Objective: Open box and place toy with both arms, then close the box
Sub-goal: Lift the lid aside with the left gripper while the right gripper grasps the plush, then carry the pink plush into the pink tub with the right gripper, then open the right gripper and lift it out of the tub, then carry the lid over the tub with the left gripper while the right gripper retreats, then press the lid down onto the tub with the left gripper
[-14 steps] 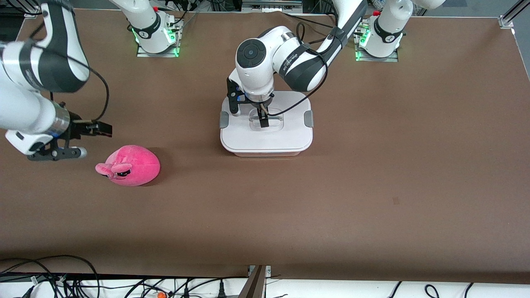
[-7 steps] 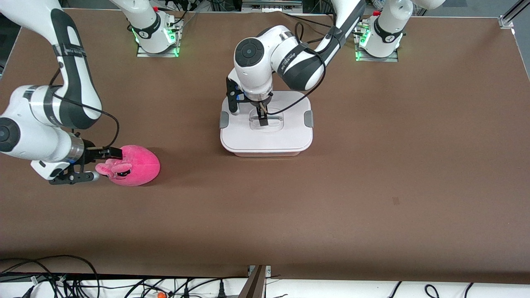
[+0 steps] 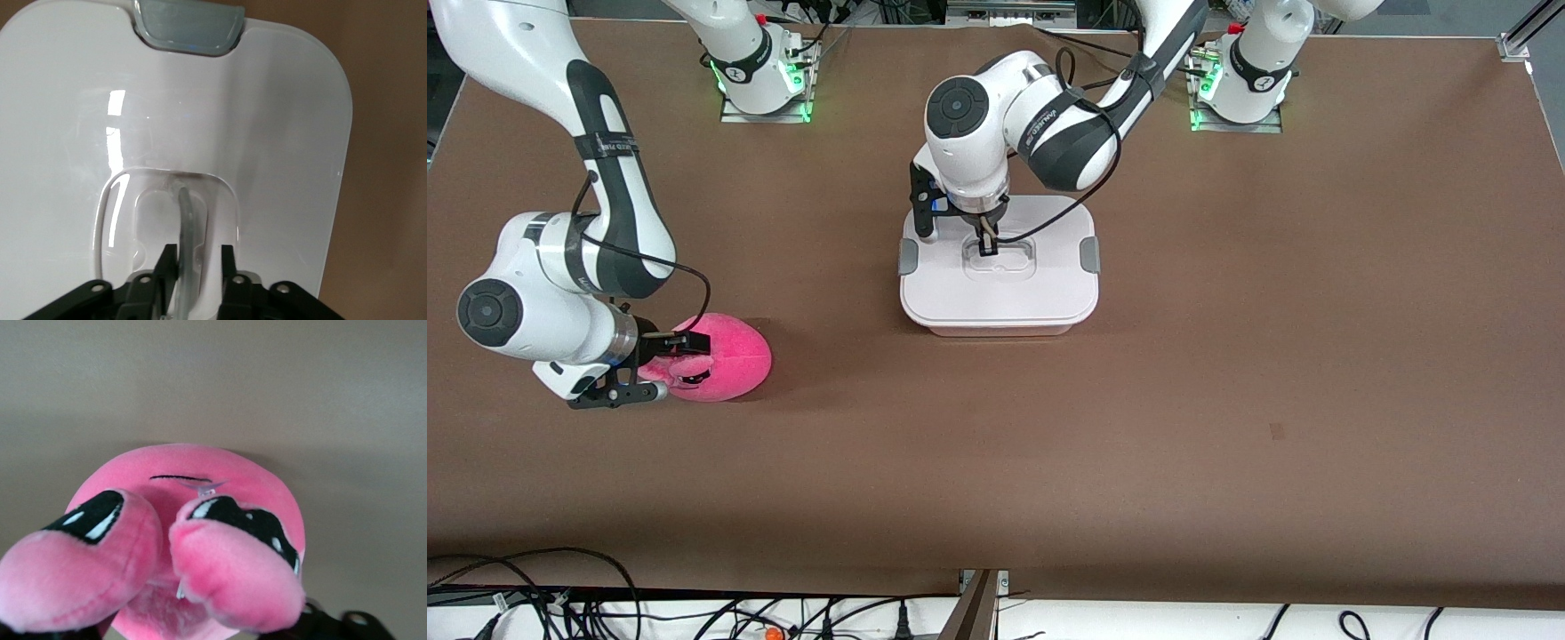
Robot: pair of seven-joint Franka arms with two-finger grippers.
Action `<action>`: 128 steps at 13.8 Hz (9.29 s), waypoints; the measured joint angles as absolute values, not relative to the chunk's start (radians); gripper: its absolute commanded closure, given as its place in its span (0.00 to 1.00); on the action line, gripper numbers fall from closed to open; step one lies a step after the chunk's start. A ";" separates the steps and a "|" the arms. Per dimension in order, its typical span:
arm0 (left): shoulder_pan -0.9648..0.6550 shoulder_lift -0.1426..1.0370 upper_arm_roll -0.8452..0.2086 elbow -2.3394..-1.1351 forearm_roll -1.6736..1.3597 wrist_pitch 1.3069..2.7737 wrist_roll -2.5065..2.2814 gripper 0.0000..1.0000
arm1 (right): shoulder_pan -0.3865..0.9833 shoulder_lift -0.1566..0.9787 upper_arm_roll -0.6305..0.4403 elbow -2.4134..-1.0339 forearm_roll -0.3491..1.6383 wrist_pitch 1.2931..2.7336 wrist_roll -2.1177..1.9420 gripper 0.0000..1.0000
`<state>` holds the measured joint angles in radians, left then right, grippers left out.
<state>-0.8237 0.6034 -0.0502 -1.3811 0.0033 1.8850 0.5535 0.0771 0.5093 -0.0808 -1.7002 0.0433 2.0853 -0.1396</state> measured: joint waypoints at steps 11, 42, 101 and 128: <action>-0.798 0.595 -0.041 -1.356 0.019 1.883 0.598 1.00 | 0.076 0.466 -0.083 -1.627 0.044 1.933 -0.212 1.00; 0.044 0.340 -0.029 -1.356 0.118 1.372 1.383 1.00 | 0.744 0.516 -0.025 -1.151 -0.064 1.413 -0.639 1.00; -0.471 0.468 -0.069 -1.321 -0.021 1.597 0.914 1.00 | 0.681 0.109 -0.517 -1.545 0.095 1.545 -0.253 0.00; -0.803 0.648 -0.058 -1.315 0.042 1.876 0.632 1.00 | 0.214 0.008 -0.154 -1.555 -0.036 1.527 -0.206 0.00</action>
